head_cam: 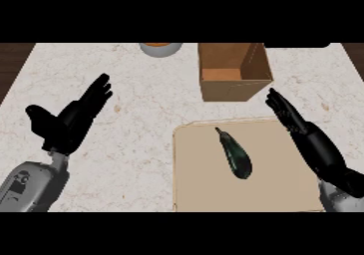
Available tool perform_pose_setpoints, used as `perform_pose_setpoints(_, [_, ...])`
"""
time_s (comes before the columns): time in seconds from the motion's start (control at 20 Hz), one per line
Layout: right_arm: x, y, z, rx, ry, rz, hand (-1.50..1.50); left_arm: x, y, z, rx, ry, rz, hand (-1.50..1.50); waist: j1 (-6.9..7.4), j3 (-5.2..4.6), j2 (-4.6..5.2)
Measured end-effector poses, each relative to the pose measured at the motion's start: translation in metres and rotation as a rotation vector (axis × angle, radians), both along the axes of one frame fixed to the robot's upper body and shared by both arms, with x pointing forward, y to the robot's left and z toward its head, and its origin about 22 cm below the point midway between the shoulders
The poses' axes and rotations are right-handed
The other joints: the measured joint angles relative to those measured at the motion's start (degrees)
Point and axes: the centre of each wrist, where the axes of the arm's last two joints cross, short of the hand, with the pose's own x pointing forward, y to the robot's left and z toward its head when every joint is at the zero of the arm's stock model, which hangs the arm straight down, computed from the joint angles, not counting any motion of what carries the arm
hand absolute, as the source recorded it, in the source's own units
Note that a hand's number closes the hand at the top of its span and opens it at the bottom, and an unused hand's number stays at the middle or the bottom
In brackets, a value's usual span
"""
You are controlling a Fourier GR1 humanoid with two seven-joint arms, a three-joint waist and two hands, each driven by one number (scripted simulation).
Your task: Pick the eggplant from the tray and place it in the cardboard box
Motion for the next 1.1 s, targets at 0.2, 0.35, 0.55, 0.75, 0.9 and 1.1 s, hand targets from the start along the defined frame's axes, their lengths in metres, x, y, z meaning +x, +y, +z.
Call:
perform_pose_setpoints(0.2, [0.016, 0.008, -0.014, 0.217, 0.107, -0.045, -1.50, -0.004, 0.010, -0.010, 0.083, -0.004, 0.077, 0.00, 1.38, -0.21, -0.54])
perform_pose_setpoints(0.35, [0.026, 0.002, -0.023, 0.267, 0.202, -0.129, 1.50, -0.008, 0.025, -0.015, 0.166, -0.019, 0.152, 0.00, 3.51, -0.44, -0.25])
perform_pose_setpoints(0.55, [0.037, 0.000, -0.045, 0.329, 0.368, -0.354, -1.50, -0.018, 0.031, -0.027, 0.222, -0.012, 0.213, 0.00, 4.19, -0.75, -0.97])
perform_pose_setpoints(0.75, [0.049, 0.006, -0.060, 0.477, 0.417, -0.431, -1.50, -0.032, 0.035, -0.040, 0.246, -0.001, 0.260, 0.00, 3.21, -1.04, -1.96])
perform_pose_setpoints(0.9, [0.058, -0.009, -0.067, 0.416, 0.412, -0.380, -1.50, -0.040, 0.030, -0.044, 0.255, 0.002, 0.274, 0.00, 2.71, -1.21, -2.34])
perform_pose_setpoints(1.1, [0.067, -0.035, -0.055, 0.198, 0.413, -0.270, -1.50, -0.044, 0.032, -0.046, 0.265, 0.001, 0.289, 0.00, 2.52, -1.21, -2.40])
